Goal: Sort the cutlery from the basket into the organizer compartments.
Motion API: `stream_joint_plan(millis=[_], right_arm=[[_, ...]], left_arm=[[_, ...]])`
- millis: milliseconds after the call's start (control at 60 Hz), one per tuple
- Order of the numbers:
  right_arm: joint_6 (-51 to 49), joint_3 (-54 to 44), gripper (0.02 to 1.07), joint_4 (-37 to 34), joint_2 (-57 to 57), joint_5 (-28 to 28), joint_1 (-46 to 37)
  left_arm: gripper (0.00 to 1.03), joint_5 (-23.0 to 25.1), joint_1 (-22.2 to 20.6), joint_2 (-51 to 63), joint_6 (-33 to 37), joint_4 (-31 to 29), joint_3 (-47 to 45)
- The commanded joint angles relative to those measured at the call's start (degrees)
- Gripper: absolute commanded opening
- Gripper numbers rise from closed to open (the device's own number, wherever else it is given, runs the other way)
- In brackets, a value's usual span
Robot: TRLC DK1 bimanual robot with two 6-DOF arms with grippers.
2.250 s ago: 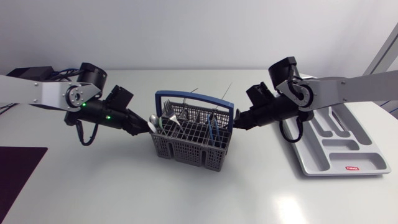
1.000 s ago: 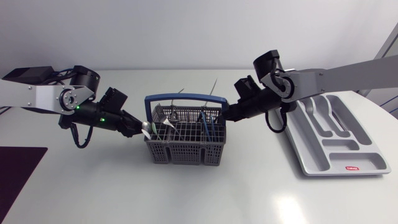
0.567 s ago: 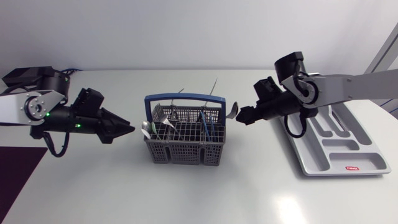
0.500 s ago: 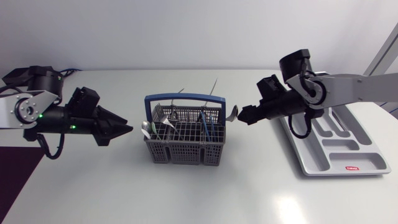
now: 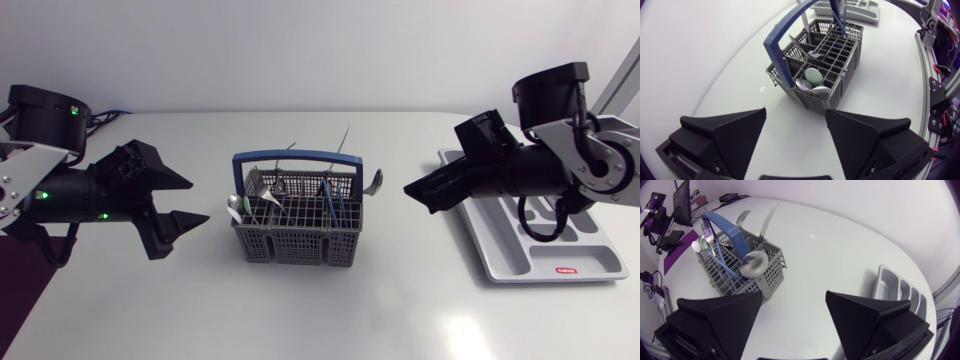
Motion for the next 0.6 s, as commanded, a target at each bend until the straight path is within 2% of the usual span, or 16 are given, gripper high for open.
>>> stream_joint_plan(millis=[0, 67, 150, 450, 583], right_arm=[[-0.7, -1.3, 0.95, -2.0, -2.3, 0.2, 2.2], [-1.4, -1.2, 0.95, -4.1, -3.3, 0.2, 4.9], [-1.9, -1.4, 0.95, -5.5, -4.8, 1.0, 8.0], [-1.8, -3.0, 0.95, -6.8, -6.7, 1.5, 14.5], [-1.8, -3.2, 0.95, -7.4, -7.3, 1.5, 16.7]], left_arm=[[0.88, -1.9, -2.6, -0.2, 3.1, -2.2, 3.2], [0.88, -1.9, -3.7, -2.7, 8.1, -1.2, 1.2], [0.88, -2.8, -5.2, -5.0, 10.3, 1.8, -0.7], [0.88, -2.9, -8.6, -8.5, 20.6, 2.5, -3.4], [0.87, -4.4, -10.9, -8.1, 24.8, 0.9, -2.2]])
